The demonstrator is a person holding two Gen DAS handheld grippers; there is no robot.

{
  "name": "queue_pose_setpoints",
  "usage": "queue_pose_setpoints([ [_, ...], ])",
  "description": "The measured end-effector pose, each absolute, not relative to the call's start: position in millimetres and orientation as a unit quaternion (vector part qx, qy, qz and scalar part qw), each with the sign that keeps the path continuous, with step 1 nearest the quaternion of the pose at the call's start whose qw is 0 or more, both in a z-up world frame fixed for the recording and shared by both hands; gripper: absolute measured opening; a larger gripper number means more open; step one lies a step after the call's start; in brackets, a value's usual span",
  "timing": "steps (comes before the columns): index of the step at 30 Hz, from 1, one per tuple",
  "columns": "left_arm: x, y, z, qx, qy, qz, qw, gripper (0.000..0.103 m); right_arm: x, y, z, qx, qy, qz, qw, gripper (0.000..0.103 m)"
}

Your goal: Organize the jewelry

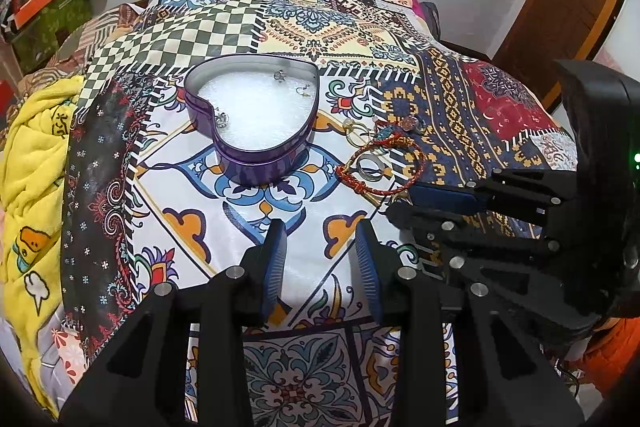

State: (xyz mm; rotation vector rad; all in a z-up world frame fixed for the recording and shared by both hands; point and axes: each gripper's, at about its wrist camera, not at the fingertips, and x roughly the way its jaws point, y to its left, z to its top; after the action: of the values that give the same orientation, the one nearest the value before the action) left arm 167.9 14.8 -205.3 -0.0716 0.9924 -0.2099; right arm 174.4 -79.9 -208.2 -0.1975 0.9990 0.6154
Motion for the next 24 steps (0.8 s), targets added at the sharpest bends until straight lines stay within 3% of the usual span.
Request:
queue_pose_setpoints([
  [10, 180, -2, -191, -0.045, 0.467, -0.135, 0.873, 0.036, 176, -113, -198, -0.051, 0.465, 0.264, 0.843, 0.016],
  [17, 202, -28, -196, -0.025, 0.467, -0.149, 0.871, 0.027, 179, -148, -181, -0.021, 0.445, 0.237, 0.863, 0.016],
  [24, 216, -40, -210, 0.006, 0.48, -0.132, 0.868, 0.026, 180, -162, -179, -0.004, 0.434, 0.234, 0.87, 0.017],
])
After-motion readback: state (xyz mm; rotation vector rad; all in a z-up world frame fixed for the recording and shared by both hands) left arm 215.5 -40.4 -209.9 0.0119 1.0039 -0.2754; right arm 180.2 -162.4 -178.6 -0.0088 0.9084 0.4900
